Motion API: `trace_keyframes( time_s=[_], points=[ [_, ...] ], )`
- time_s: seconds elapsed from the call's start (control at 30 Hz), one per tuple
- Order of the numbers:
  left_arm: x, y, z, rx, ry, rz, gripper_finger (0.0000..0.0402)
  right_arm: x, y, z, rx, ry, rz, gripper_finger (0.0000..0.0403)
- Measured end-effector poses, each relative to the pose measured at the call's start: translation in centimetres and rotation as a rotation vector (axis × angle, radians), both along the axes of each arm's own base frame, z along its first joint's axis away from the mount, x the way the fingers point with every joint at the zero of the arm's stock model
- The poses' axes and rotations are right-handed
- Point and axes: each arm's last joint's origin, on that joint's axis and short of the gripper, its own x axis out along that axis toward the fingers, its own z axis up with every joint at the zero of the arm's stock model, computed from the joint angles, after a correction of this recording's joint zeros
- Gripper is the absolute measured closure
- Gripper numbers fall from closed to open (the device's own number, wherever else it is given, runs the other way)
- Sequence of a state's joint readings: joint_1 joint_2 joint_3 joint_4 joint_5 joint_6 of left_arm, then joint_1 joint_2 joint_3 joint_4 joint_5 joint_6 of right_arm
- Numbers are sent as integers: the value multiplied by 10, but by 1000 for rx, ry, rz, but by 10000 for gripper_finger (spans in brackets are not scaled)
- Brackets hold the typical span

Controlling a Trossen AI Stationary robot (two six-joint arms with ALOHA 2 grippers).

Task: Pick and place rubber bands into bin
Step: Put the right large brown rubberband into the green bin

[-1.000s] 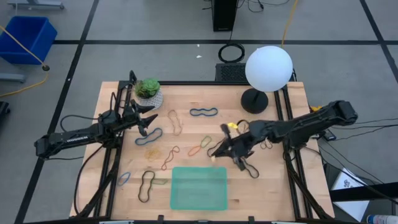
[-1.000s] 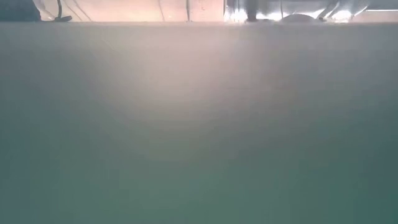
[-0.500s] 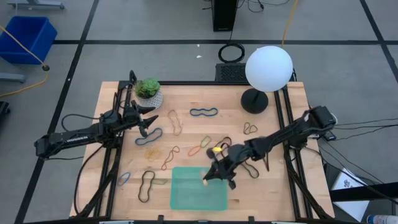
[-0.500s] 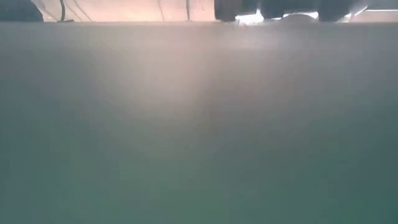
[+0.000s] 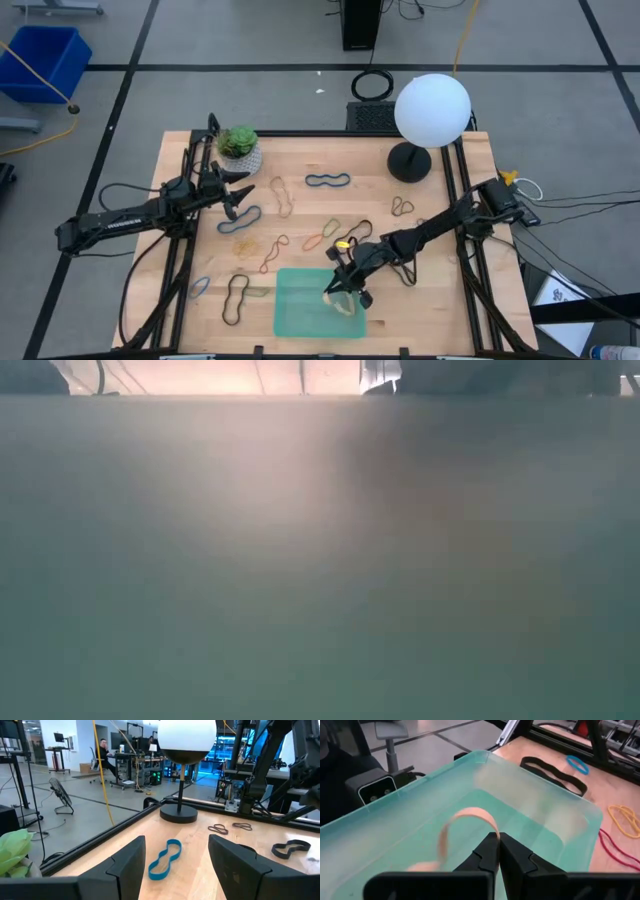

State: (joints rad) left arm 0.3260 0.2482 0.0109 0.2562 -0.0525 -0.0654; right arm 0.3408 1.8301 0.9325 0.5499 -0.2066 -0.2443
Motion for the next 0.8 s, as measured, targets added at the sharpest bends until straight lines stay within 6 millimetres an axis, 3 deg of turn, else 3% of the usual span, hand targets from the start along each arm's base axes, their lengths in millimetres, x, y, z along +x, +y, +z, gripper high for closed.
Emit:
trace_keyframes(
  time_s=[0.67, 0.8],
  points=[
    [0, 0, 0, -24, -10, -1, 179, 0, 0, 1, 137, 76, -69, 386],
    [0, 0, 0, -26, -11, -1, 178, 1, 0, 2, 146, 72, -72, 369]
  ],
)
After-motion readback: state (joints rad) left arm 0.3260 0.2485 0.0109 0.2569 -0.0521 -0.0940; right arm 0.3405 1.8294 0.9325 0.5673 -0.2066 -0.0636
